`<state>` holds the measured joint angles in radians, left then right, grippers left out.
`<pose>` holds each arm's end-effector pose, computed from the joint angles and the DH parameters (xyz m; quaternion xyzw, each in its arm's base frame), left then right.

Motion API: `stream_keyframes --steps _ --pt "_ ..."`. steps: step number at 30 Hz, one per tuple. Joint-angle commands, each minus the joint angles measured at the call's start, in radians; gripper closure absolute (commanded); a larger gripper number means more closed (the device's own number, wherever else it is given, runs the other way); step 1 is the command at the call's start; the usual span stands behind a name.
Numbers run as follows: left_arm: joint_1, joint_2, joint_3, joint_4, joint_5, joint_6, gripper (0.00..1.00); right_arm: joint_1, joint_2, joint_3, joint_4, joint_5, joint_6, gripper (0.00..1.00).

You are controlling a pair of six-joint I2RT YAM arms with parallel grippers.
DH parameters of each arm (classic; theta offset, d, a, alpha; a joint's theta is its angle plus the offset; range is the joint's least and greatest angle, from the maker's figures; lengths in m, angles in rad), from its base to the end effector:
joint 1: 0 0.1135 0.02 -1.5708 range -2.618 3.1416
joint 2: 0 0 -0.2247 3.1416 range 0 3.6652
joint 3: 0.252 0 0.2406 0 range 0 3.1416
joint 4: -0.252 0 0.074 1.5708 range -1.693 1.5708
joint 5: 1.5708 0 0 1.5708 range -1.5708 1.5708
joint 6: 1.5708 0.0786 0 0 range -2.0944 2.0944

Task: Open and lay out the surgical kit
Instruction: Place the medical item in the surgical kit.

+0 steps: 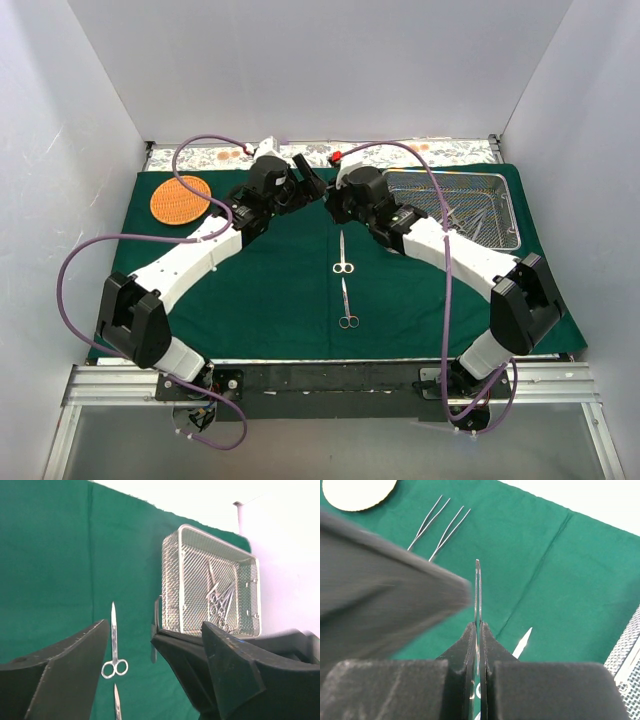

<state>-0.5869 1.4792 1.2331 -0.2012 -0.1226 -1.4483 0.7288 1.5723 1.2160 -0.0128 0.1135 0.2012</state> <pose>0.3193 -0.2008 0.2729 -0.3823 0.7540 -0.4251 0.3235 0.3054 0.2607 0.2583 -0.1838 0.8034 0.2113 0.5255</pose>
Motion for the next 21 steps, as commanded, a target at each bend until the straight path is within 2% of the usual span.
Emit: stream_keyframes --steps 1,15,19,20,21 --pt "-0.008 0.016 0.045 -0.069 -0.006 -0.084 0.28 0.043 -0.005 0.024 0.071 0.127 -0.068 0.99" --pt "-0.007 0.061 0.06 -0.11 -0.015 -0.146 0.57 0.155 0.011 -0.004 0.111 0.247 -0.155 0.99" --pt "-0.008 0.07 0.062 -0.113 -0.003 -0.149 0.73 0.176 0.017 -0.007 0.122 0.275 -0.187 0.99" --pt "-0.008 0.072 0.063 -0.115 -0.002 -0.15 0.81 0.184 0.015 -0.01 0.125 0.278 -0.192 0.99" --pt "-0.007 0.07 0.062 -0.116 0.001 -0.15 0.84 0.185 0.017 -0.01 0.129 0.285 -0.198 0.99"
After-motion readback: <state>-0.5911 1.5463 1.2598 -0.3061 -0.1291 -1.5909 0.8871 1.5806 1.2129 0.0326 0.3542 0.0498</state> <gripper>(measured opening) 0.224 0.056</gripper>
